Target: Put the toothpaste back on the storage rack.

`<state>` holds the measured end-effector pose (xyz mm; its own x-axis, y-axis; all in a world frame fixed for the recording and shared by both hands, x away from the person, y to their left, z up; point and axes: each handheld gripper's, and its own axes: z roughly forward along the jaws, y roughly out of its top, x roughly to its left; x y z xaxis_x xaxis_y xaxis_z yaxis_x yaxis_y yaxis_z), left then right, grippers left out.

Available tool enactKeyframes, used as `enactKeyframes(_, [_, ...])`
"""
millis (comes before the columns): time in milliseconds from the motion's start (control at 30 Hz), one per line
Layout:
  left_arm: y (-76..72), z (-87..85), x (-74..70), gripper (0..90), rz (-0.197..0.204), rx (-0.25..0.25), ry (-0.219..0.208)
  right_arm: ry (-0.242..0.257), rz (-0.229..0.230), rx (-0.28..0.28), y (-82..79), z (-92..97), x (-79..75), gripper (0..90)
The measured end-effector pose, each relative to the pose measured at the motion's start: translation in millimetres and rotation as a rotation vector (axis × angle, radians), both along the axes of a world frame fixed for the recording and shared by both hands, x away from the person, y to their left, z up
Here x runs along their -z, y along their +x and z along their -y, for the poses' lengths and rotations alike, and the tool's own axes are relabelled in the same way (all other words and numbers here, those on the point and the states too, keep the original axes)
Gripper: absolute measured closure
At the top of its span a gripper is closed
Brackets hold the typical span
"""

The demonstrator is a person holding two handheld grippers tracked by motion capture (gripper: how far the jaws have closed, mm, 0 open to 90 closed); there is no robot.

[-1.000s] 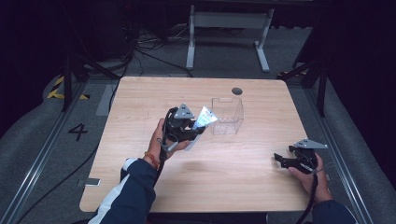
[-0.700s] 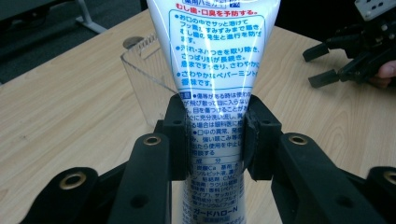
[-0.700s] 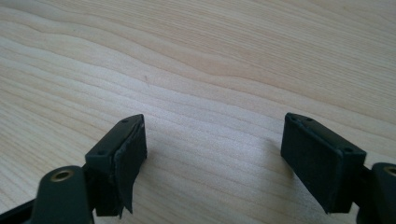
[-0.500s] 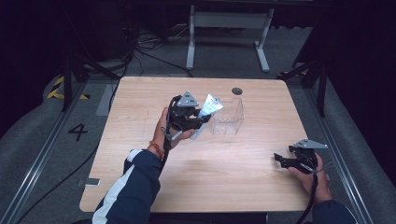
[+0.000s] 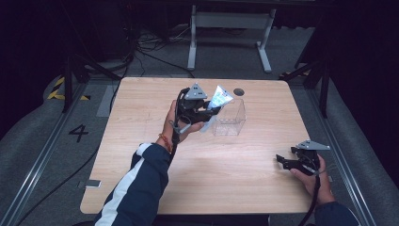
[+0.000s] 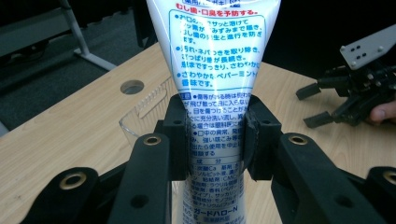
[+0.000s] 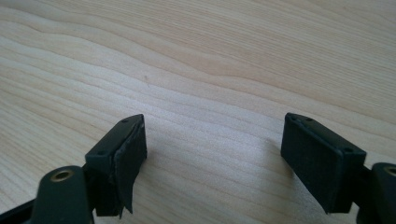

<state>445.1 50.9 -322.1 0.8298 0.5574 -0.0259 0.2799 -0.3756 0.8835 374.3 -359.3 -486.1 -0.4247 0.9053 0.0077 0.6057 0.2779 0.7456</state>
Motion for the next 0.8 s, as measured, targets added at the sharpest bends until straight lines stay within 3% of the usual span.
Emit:
enactKeyframes(200, [17.9, 15.0, -0.5, 67.7, 0.018, -0.007, -0.003, 0.0, 0.0, 0.0, 0.0, 0.0, 0.0, 22.7])
enactKeyframes(400, [30.3, 28.5, -1.5, 67.6, 0.04, -0.001, -0.031, 0.001, -0.001, -0.001, 0.0, 0.1, -0.1, 22.7])
enactKeyframes(600, [40.6, 39.1, -1.1, 67.5, 0.044, 0.0, -0.022, 0.001, -0.001, -0.001, 0.0, 0.0, 0.0, 22.7])
enactKeyframes(800, [54.5, 45.4, 8.5, 67.5, 0.046, -0.001, -0.027, 0.001, -0.001, 0.0, 0.0, 0.0, -0.1, 22.8])
